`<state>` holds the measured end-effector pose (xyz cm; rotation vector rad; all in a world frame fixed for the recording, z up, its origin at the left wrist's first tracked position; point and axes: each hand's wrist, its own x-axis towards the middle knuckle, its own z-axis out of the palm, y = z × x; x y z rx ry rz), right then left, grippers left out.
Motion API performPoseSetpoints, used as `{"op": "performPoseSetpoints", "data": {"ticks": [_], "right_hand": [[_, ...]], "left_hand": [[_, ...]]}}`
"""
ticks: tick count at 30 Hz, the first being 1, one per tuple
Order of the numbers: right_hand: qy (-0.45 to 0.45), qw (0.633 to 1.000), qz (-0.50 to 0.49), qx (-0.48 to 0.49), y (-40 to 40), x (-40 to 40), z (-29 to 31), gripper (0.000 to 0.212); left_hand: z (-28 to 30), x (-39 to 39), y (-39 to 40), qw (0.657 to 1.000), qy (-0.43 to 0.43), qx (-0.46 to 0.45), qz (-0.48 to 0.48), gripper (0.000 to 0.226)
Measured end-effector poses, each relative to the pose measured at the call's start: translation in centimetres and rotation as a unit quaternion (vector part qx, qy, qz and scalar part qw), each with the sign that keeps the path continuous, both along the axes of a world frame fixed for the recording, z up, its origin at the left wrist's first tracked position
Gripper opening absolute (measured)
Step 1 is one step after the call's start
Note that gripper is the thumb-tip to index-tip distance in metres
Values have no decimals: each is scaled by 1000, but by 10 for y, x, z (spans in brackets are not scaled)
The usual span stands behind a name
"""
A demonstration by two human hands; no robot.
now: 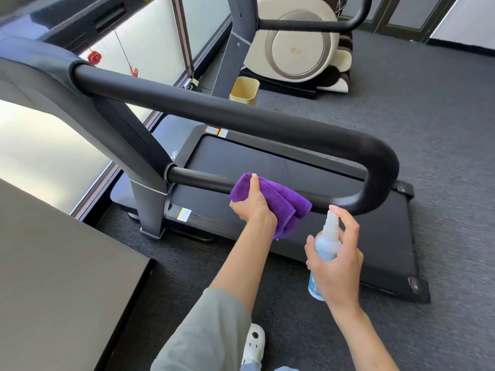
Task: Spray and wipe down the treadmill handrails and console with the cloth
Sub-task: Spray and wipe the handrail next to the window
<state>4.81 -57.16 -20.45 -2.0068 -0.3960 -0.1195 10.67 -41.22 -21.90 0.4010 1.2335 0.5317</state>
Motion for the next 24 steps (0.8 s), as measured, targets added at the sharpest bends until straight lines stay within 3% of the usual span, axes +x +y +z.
{"op": "performPoseSetpoints", "data": {"ticks": [10,24], "right_hand": [[-9,1000,-7,-13,15,11,8,62],[-46,998,-3,30,1,16,22,60]], "left_hand": [[-5,-22,90,998,64,26,4,77],[-4,-14,64,997,54,45,40,68]]}}
